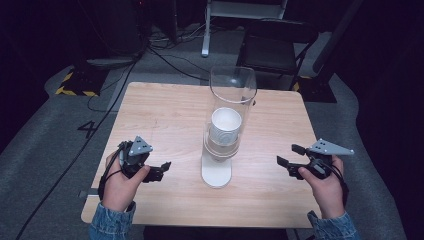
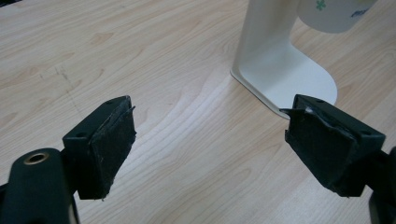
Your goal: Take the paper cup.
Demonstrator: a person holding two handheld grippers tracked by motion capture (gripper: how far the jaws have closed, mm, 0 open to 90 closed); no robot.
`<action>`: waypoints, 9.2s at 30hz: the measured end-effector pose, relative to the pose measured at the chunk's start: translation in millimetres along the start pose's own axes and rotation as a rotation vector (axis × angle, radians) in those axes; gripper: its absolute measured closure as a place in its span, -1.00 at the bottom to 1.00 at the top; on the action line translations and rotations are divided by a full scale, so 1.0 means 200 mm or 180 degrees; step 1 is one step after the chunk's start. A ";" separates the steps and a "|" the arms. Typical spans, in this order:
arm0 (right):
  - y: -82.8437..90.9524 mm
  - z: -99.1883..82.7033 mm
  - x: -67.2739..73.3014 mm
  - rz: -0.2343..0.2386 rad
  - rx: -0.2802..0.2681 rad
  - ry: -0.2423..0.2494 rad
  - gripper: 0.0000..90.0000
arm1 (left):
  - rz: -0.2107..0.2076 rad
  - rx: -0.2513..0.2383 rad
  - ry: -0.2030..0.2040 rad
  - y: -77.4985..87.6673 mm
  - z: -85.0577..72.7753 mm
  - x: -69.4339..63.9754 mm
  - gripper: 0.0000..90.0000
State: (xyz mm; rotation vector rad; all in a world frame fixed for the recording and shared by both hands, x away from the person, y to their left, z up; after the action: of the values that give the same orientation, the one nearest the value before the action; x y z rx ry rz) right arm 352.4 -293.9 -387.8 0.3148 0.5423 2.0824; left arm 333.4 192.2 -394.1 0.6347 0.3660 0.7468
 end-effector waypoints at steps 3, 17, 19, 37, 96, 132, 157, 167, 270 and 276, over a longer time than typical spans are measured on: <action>0.00 0.00 0.00 0.0013 -0.0035 -0.0021 -0.49 | -0.0032 -0.0012 -0.0001 0.00 0.00 0.00 -0.65; -0.13 0.02 0.14 0.0292 -0.0128 0.0029 -0.55 | 0.0008 -0.0036 0.0094 0.03 -0.04 0.00 -0.65; -0.17 0.02 0.19 0.0379 -0.0108 0.0082 -0.56 | 0.0035 -0.0036 0.0084 0.04 -0.04 0.00 -0.65; -0.35 0.03 0.44 0.0794 -0.0058 0.0192 -0.64 | -0.0029 0.0029 0.0046 0.02 -0.04 0.00 -0.65; -0.65 0.03 0.64 0.0385 -0.0869 0.0713 -0.29 | 0.0063 -0.0144 0.0188 0.00 -0.13 0.01 -0.64; -0.69 -0.04 0.65 0.0571 -0.0418 0.0477 -0.26 | 0.0035 -0.0136 0.0169 -0.01 -0.12 0.01 -0.64; -0.72 -0.15 0.65 0.0530 -0.0259 0.0572 -0.27 | -0.0071 -0.0096 0.0113 -0.07 -0.08 0.01 -0.65; -0.74 -0.20 0.65 0.0555 -0.0066 0.0583 -0.27 | -0.0094 -0.0091 0.0109 -0.09 -0.07 0.01 -0.65; -0.89 -0.16 -0.12 -0.0579 -0.0064 -0.0281 -0.30 | 0.0424 -0.0006 0.0448 0.01 -0.25 0.09 -0.63; -0.89 -0.16 -0.12 -0.0551 0.0075 -0.0314 -0.32 | 0.0413 -0.0020 0.0455 0.01 -0.25 0.08 -0.63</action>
State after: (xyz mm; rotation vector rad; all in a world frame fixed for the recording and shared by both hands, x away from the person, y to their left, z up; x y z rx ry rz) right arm 482.5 -238.9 -504.5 0.3692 0.5165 1.8845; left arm 317.9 225.6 -432.1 0.6047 0.4566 0.9199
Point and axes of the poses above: each handheld gripper's, and its own axes: y roughly backward along the jaws, z roughly out of its top, x roughly to its left, the point moved 1 cm from there along -y, roughly forward along the jaws, and after that the axes turned 6 degrees about -z, right-handed, at the moved point
